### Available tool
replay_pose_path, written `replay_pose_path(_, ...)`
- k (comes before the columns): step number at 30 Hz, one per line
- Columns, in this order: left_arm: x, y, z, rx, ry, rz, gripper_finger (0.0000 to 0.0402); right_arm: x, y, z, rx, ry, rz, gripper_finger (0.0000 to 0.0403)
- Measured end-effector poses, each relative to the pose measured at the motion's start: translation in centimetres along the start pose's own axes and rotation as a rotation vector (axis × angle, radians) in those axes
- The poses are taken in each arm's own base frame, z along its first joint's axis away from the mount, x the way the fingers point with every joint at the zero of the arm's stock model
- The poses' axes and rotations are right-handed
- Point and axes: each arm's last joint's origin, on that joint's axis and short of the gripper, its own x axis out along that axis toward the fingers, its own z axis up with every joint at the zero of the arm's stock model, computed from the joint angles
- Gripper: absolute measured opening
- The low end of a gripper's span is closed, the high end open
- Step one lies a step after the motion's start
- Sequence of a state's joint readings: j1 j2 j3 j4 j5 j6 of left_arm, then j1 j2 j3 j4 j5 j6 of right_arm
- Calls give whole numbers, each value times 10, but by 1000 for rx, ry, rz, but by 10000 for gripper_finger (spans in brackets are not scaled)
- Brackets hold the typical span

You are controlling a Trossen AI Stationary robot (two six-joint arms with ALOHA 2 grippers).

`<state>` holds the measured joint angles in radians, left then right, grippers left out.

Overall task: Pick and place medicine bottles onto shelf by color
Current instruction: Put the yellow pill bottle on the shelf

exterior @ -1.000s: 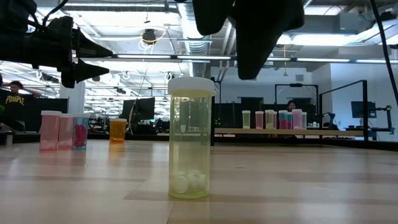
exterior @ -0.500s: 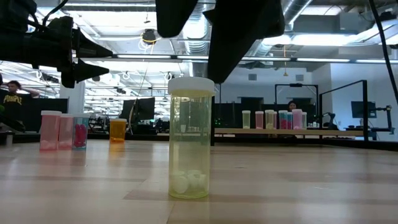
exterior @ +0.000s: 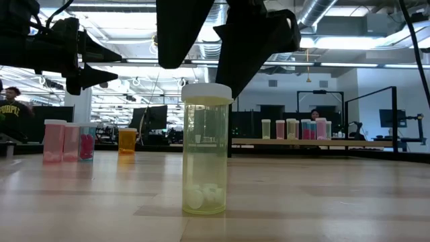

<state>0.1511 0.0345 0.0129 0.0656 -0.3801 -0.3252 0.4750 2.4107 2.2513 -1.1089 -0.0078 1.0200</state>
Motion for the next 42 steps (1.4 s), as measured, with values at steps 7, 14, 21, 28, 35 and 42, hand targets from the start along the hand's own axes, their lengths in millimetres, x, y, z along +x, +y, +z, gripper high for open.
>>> replay_pose_path(7, 0, 0, 0, 0, 0, 0, 312, 27, -2, -2, 28, 62, -27, 269)
replay_pose_path(14, 0, 0, 0, 0, -1, 0, 312, 27, -3, 0, 34, 59, -27, 269)
replay_pose_path(21, 0, 0, 0, 0, 0, 0, 312, 27, -4, 0, 96, 61, -33, 250)
replay_pose_path(28, 0, 0, 0, 0, 0, 0, 312, 27, -7, 4, 133, 57, -42, 165)
replay_pose_path(35, 0, 0, 0, 0, -1, 0, 312, 23, -17, 13, 196, 98, -60, 112)
replay_pose_path(42, 0, 0, 0, 0, 0, 0, 312, -1, -43, 45, 296, 128, -87, 140)
